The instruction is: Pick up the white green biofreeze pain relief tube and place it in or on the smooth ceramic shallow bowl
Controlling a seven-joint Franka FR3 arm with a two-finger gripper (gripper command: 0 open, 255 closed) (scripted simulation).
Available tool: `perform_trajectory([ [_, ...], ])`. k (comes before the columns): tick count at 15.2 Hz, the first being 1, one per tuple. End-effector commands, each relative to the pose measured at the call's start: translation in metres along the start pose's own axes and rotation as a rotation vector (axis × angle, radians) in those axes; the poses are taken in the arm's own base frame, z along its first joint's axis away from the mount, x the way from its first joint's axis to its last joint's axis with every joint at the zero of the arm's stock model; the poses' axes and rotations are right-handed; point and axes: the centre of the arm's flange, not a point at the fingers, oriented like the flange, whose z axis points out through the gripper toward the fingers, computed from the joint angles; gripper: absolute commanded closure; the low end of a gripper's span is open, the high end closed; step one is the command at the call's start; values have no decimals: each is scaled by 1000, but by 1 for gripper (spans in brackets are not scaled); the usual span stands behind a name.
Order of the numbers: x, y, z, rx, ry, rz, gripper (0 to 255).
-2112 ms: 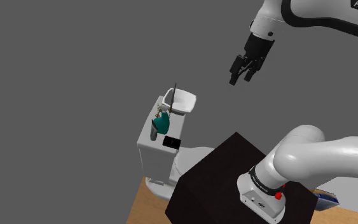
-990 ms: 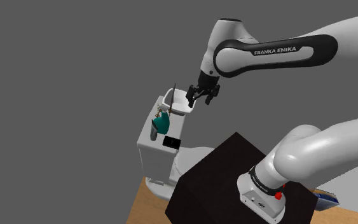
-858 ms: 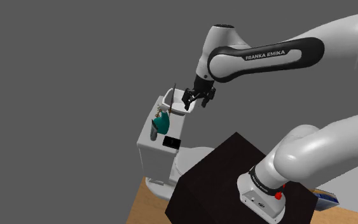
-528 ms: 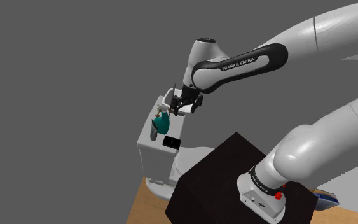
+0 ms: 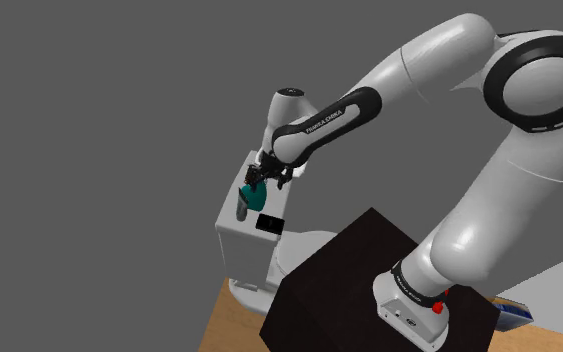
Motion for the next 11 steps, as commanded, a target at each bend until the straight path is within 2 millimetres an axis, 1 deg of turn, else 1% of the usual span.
perform_trajectory([
  [1,12,-9,19,2,1,16,0],
  [6,41,-33,73,4,2,55,0],
  [7,46,-36,81,5,2,61,0],
  [11,46,-36,102,5,2,61,0],
])
